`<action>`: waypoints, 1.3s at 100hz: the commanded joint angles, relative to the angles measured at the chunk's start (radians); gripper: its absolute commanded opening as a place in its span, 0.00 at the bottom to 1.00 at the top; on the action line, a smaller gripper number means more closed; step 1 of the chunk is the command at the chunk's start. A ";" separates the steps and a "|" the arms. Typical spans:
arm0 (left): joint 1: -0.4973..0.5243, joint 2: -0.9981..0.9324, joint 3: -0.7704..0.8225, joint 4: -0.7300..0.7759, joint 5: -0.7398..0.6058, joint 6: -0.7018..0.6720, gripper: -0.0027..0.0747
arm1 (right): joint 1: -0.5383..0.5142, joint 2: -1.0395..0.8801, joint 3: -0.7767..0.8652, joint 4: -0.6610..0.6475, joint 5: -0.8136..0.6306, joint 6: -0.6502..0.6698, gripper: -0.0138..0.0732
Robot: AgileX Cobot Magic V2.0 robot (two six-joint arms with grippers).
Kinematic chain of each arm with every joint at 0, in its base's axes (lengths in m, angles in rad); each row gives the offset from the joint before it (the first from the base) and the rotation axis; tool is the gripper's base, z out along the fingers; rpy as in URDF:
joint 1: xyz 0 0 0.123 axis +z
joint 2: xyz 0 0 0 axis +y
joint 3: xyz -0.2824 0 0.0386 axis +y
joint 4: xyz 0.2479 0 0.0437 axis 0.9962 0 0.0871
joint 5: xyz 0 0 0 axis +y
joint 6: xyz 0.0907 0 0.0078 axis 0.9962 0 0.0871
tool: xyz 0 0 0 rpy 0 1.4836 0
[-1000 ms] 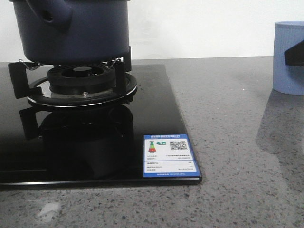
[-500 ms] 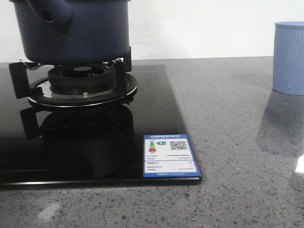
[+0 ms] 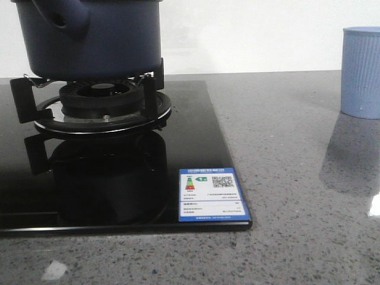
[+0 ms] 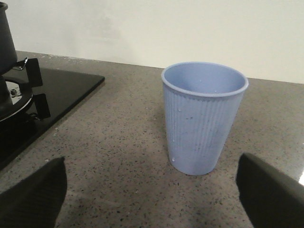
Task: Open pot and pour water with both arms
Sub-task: 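Lower the glass lid onto the pot with the left gripper and release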
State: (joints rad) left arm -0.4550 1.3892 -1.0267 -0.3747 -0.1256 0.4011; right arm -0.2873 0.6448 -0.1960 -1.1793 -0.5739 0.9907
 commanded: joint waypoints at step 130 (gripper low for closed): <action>-0.005 -0.027 -0.044 0.004 -0.016 -0.003 0.47 | 0.001 -0.003 -0.024 0.027 -0.047 0.012 0.91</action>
State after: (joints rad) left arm -0.4550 1.4037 -1.0342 -0.3740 -0.0660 0.4011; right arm -0.2873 0.6448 -0.1960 -1.1796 -0.5739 0.9981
